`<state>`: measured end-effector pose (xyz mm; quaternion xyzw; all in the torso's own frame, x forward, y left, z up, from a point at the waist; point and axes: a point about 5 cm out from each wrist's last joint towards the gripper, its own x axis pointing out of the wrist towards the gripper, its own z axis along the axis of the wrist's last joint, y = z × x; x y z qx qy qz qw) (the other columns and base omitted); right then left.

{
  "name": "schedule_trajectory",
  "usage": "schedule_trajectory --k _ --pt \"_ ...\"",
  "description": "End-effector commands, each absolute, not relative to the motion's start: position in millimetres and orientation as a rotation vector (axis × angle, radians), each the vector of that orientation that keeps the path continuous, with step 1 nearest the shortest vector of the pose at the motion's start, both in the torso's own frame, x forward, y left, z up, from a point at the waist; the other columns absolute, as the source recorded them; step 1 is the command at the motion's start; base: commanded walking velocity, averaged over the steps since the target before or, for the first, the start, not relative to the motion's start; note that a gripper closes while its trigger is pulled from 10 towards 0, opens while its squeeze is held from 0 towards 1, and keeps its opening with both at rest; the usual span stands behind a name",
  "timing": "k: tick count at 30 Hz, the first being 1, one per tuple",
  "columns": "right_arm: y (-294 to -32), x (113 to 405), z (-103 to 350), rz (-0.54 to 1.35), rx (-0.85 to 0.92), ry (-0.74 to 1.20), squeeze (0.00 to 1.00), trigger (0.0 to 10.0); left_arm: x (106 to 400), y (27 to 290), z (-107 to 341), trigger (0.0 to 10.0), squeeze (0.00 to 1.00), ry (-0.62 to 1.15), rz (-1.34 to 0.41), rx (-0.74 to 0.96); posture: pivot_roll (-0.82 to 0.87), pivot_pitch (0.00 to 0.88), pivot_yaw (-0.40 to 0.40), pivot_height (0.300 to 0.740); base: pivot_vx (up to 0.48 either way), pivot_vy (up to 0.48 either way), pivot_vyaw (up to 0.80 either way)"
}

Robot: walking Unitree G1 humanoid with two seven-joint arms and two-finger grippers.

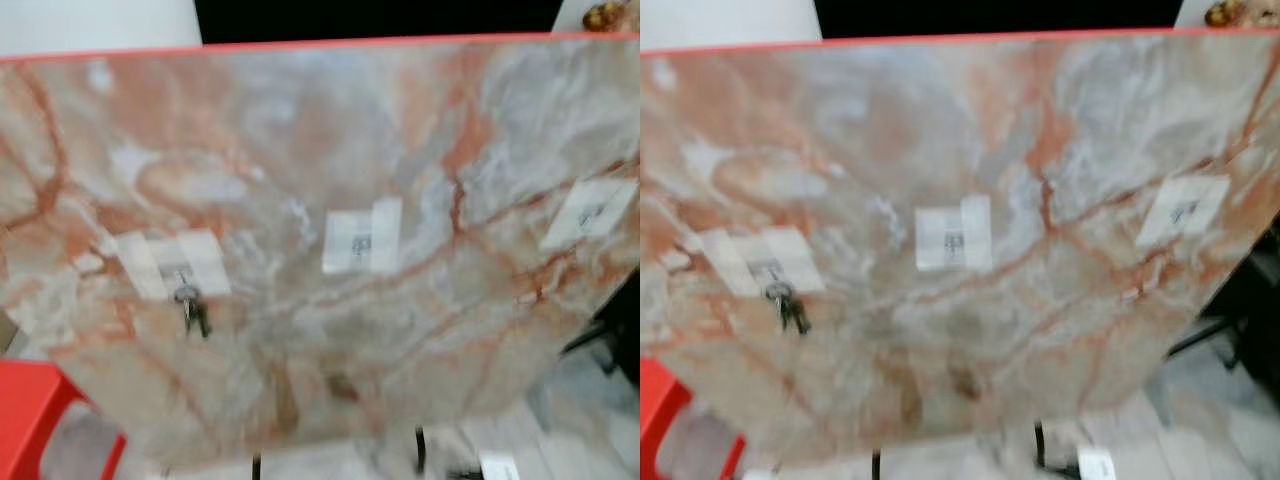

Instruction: Hang keys on a hook

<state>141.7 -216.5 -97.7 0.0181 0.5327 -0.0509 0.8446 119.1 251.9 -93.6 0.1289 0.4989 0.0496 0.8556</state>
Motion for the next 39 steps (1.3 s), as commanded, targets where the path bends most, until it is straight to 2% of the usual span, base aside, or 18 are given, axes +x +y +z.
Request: schedule_trajectory --k 1,34,39 --pt "-222.4 137.7 -97.9 -0.131 0.038 1.132 0.00 10.0 120.8 248.1 -94.0 10.0 0.00 1.044 0.077 0.280 0.04 0.000 -0.008 0.740 0.000 0.000 0.00" --pt "-222.0 136.5 -98.6 -0.161 0.050 1.133 0.00 10.0 120.5 249.0 -93.7 10.0 0.00 1.043 0.071 0.278 0.04 0.000 -0.004 0.740 0.000 0.000 0.00" --pt "-222.0 136.7 -98.6 -0.155 0.045 1.137 0.00 10.0 120.7 249.2 -93.7 10.0 0.00 1.046 0.072 0.284 0.04 0.000 -0.005 0.740 0.000 0.000 -0.61"
